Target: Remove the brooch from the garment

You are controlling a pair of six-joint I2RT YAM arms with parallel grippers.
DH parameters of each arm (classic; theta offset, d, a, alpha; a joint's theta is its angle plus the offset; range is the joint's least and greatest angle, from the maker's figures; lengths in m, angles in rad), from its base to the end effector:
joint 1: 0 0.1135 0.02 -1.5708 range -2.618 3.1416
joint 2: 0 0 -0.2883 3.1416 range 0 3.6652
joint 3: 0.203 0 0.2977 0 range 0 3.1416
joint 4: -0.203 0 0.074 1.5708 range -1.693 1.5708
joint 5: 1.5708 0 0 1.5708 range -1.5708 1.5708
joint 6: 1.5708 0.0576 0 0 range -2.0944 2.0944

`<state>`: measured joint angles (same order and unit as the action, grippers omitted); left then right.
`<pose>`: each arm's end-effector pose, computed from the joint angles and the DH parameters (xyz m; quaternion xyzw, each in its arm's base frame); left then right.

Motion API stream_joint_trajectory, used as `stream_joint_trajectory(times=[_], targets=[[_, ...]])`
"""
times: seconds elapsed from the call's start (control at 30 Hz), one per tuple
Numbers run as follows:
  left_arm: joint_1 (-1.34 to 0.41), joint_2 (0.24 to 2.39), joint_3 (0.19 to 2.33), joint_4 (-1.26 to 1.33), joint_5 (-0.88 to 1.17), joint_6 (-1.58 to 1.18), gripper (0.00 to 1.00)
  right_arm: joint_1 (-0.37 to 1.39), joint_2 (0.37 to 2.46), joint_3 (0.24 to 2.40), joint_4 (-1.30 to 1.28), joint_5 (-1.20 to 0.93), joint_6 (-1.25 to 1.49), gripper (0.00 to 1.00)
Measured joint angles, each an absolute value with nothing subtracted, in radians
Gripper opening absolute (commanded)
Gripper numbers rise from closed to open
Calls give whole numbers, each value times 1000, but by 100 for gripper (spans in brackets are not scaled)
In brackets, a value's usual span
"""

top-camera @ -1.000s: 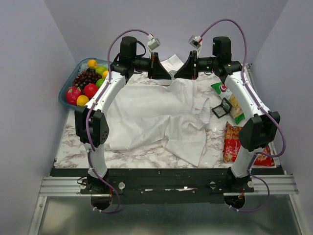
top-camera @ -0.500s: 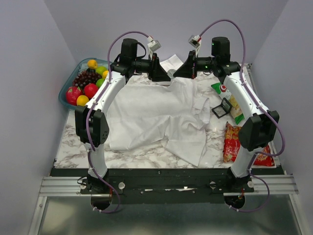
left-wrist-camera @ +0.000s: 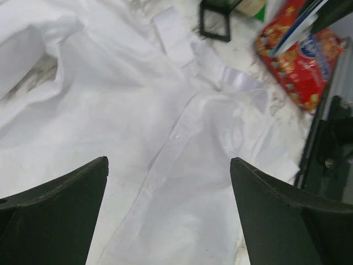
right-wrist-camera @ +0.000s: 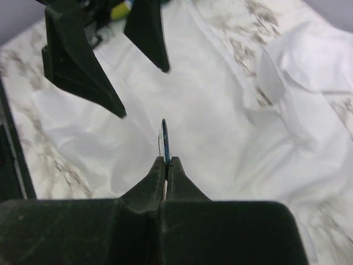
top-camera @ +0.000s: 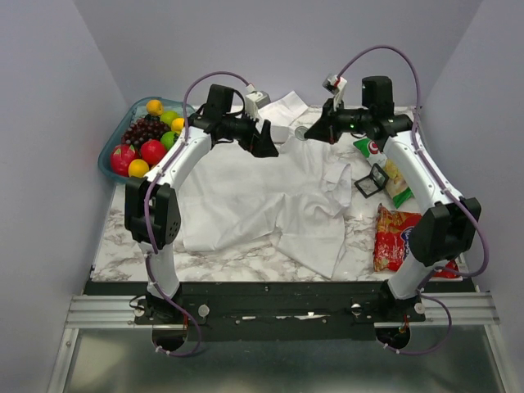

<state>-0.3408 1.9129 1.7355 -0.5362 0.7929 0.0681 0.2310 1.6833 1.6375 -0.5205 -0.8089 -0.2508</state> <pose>0.4583 -0.2061 0.3178 0.3275 0.7889 -0.4001 0.3321 0.4211 0.1419 0.3855 -0.3762 0.7373 0.3405 0.4460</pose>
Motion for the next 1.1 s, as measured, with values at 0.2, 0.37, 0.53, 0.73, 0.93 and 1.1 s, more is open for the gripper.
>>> stream_joint_trajectory(times=[0.2, 0.37, 0.53, 0.73, 0.93, 1.1], targets=[[-341, 1908, 1590, -620, 587, 155, 99, 192, 1609, 1472, -644, -514, -503, 0], [-341, 1912, 1547, -638, 479, 176, 99, 145, 1610, 1313, -683, -288, -643, 0], [-341, 1940, 1555, -646, 426, 177, 99, 124, 1617, 1200, -655, -89, -765, 0], [-343, 1987, 1563, -676, 404, 172, 99, 124, 1686, 1169, -564, 87, -862, 0], [-347, 1987, 1563, -682, 401, 172, 99, 124, 1759, 1170, -501, 186, -920, 0], [-352, 1987, 1563, -683, 400, 172, 99, 124, 1808, 1182, -472, 238, -953, 1]])
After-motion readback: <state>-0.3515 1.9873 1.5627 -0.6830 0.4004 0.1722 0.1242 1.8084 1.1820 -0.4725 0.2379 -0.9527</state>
